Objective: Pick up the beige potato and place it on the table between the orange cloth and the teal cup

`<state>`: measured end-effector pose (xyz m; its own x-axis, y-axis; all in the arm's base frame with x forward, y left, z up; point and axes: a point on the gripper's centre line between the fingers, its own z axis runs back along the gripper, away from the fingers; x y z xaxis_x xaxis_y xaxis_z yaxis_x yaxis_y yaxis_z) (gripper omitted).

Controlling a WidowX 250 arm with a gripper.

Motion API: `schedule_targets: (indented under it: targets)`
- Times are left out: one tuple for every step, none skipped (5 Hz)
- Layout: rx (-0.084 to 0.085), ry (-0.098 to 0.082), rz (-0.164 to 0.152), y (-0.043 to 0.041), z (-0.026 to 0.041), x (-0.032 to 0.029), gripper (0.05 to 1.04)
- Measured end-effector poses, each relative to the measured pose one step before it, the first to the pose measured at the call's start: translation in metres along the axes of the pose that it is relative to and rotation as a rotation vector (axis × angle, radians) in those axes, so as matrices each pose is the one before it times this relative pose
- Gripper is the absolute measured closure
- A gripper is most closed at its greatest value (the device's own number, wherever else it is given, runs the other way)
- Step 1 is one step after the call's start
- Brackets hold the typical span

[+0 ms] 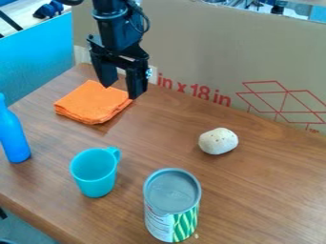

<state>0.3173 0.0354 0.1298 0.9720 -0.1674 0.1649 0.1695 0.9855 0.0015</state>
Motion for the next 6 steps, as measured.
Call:
schedule_targets:
  targets:
    - [-0.0102, 0.0259, -0.0084, -0.00194, -0.00938, -0.00216, 0.082]
    - [-0.0075, -0.0954, -0.2046, -0.01677, -0.00181, 0.01844, 0.083]
    - [-0.0375, -0.0526, -0.1284, -0.02288, -0.00812, 0.00979, 0.083]
    - [-0.0365, -0.0558, -0.0630, -0.02020, -0.00405, 0.00797, 0.083]
    - [0.0077, -0.0409, -0.0407, -0.01514, -0.00831, 0.00825, 0.083]
    - [-0.0318, -0.0190, -0.0287, -0.01384, -0.01296, 0.00917, 0.083]
